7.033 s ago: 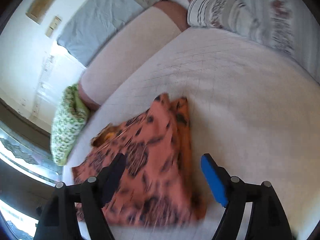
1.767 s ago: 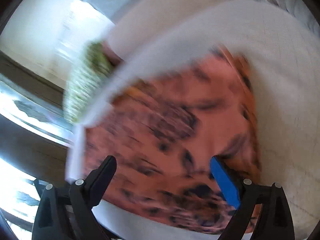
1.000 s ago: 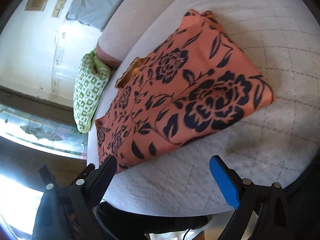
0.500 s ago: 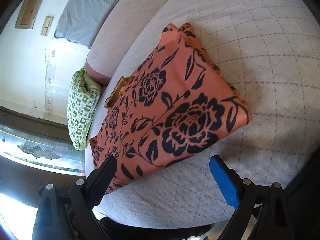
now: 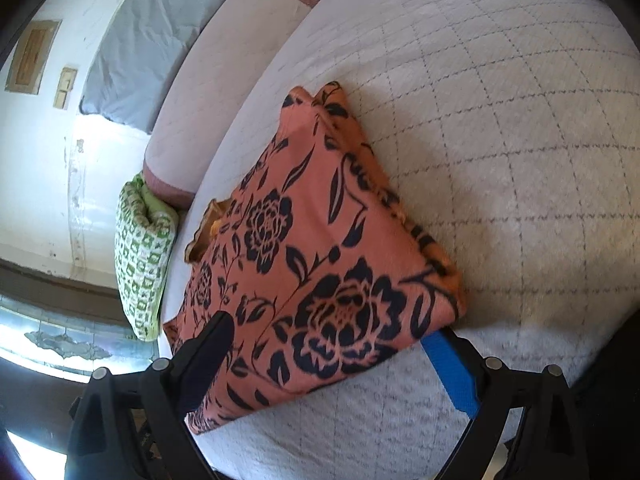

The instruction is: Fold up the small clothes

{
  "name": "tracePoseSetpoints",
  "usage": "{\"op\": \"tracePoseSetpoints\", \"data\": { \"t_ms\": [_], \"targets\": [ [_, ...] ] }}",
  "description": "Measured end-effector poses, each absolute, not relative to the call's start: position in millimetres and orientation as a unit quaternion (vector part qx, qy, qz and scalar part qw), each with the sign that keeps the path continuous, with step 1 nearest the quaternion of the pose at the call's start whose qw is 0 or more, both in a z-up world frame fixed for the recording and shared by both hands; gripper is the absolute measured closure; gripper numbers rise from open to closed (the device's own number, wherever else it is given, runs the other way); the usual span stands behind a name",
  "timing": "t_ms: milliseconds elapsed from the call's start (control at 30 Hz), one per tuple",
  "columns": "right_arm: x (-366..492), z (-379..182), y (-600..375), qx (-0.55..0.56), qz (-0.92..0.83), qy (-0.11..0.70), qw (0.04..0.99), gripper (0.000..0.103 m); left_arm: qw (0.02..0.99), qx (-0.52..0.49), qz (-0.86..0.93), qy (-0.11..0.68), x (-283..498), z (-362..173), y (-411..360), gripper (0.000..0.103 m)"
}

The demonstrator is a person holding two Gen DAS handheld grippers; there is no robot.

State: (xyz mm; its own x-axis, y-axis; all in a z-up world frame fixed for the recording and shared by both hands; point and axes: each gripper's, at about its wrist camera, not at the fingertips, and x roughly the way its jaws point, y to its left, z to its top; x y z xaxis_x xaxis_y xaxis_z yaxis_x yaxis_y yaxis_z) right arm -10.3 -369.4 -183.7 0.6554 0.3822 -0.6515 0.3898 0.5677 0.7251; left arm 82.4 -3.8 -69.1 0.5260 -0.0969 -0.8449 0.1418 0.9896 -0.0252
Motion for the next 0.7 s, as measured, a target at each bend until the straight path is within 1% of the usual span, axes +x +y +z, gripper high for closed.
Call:
{"op": "tracePoseSetpoints", "data": {
  "t_ms": [67,133,167,267,367,433,467,533,567,633,700],
  "targets": [
    [-6.7,-184.3,-371.2,0.468,-0.007,0.413,0.782,0.007,0.866,0.039,-0.070,0.493,88.8,-84.9,-15.2,0.019],
    [-3.6,-183.7,-371.7,0.471,-0.011,0.410,0.781,0.006,0.844,0.073,-0.068,0.527,96.3,-112.6,-27.1,0.019],
    [-2.3,-183.1,-371.8,0.470,-0.011,0.410,0.782,0.006,0.847,0.080,-0.068,0.522,95.7,-117.5,-28.4,0.018],
    [0.2,-176.1,-371.2,0.462,-0.010,0.402,0.790,0.006,0.852,0.060,-0.069,0.516,95.1,-101.9,-23.6,0.018],
    [6.3,-173.2,-366.8,0.435,-0.013,0.405,0.804,0.006,0.885,0.027,-0.077,0.459,90.8,-72.1,-18.1,0.017],
    [9.8,-179.4,-365.8,0.435,-0.017,0.412,0.800,0.006,0.885,0.030,-0.082,0.458,93.3,-74.1,-21.9,0.014],
    [11.4,-181.0,-366.8,0.434,-0.018,0.410,0.802,0.006,0.877,0.039,-0.085,0.471,96.4,-83.8,-26.1,0.014],
    [14.9,-179.7,-366.2,0.428,-0.021,0.412,0.804,0.006,0.840,0.091,-0.086,0.528,103.2,-120.6,-39.9,0.013],
    [16.2,-179.0,-366.3,0.429,-0.023,0.414,0.802,0.006,0.846,0.101,-0.085,0.516,100.6,-123.1,-41.5,0.013],
    [16.4,-176.4,-367.3,0.432,-0.022,0.415,0.800,0.006,0.859,0.084,-0.085,0.498,95.0,-104.3,-37.3,0.013],
    [16.8,-171.6,-366.2,0.425,-0.019,0.410,0.807,0.006,0.879,0.064,-0.102,0.462,88.5,-83.6,-35.2,0.013]
  ]
}}
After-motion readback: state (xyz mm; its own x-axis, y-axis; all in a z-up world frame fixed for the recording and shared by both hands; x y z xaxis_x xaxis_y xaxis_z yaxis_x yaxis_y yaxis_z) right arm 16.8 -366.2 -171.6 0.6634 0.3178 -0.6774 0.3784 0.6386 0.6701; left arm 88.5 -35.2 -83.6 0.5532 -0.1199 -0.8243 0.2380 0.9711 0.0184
